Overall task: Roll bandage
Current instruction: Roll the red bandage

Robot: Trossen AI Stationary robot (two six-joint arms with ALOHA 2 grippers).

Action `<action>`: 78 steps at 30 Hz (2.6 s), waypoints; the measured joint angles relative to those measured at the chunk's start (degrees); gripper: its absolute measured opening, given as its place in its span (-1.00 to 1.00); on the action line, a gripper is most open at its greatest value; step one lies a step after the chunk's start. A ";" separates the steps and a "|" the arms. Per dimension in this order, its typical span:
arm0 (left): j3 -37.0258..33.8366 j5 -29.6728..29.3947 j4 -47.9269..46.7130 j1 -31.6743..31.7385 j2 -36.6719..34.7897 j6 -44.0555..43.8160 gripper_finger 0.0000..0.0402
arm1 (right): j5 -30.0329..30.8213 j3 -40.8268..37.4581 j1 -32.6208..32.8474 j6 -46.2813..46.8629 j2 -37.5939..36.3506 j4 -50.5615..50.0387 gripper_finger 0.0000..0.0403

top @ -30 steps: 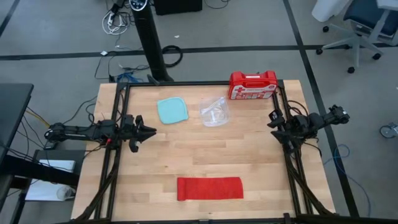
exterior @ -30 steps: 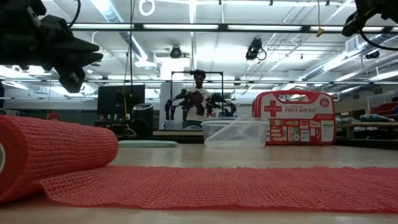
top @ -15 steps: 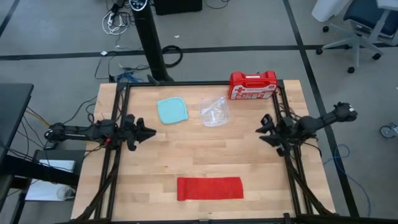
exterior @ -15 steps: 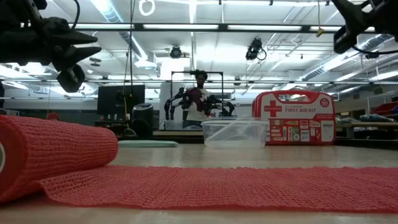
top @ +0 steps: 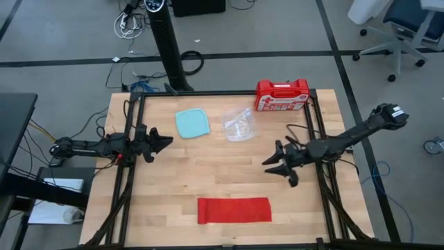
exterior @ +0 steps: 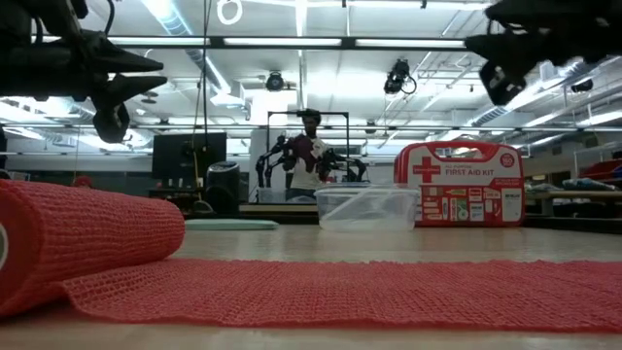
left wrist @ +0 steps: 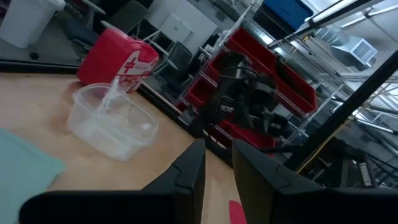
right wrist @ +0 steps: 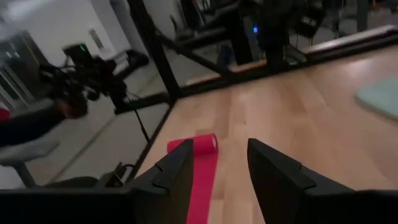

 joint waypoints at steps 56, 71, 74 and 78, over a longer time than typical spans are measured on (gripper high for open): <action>30.51 15.79 0.34 -12.80 51.86 20.68 -0.57 | -9.21 33.83 -6.82 -1.87 37.68 -23.10 -0.25; 30.55 -12.88 4.82 -33.14 52.35 15.51 -0.57 | -9.44 59.10 -0.05 -9.41 55.40 -34.27 -0.25; 30.56 -18.06 4.91 -36.89 52.50 13.60 -0.57 | -9.77 62.40 0.65 -9.06 58.58 -34.17 -0.25; 30.56 -23.34 4.90 -40.78 53.98 12.28 -0.57 | -9.77 65.54 1.44 -9.45 62.54 -34.53 -0.25</action>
